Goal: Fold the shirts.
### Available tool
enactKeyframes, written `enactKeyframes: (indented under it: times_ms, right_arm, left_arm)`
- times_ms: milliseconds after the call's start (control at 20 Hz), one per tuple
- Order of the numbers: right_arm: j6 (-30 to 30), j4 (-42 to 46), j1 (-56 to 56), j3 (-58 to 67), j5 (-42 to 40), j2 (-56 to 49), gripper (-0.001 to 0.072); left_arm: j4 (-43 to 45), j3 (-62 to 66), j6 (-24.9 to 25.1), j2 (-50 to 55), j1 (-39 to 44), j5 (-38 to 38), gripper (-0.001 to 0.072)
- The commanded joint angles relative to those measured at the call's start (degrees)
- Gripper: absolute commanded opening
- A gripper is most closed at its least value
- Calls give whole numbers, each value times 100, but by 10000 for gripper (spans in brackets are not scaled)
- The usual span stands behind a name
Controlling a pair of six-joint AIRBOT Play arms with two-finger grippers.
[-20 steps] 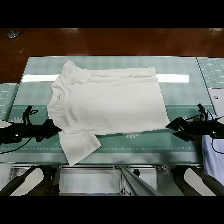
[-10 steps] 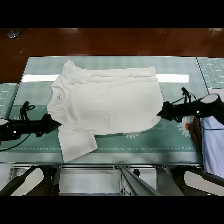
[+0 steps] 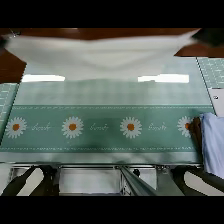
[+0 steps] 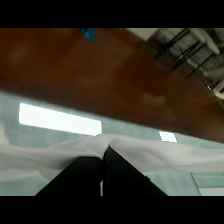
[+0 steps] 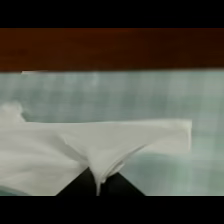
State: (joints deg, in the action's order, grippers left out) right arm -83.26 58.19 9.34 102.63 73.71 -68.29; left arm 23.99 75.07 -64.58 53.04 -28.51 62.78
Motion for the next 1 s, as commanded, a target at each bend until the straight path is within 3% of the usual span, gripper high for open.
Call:
enactKeyframes:
  times_ms: [0, 300, 550, 750, 950]
  right_arm:
    - [-138, 595, -11, 1399, 422, 767, 25]
    - [-343, 977, -11, 1397, 754, 2334, 25]
    - [-614, 1290, -11, 1370, 1961, 2743, 26]
    - [-649, 1180, -11, 264, 2404, 2745, 26]
    - [-442, 957, -13, -1729, 1172, 2706, 26]
  left_arm:
    - [852, 2004, -490, -260, -212, -122, 25]
    - [3093, 2863, -988, -1399, -256, -74, 25]
    - [5200, 2857, -1550, -2048, 1106, 354, 25]
    - [5532, 2243, -1672, -1939, 1965, 680, 25]
    - [5484, 767, -1674, -1443, 2004, 409, 25]
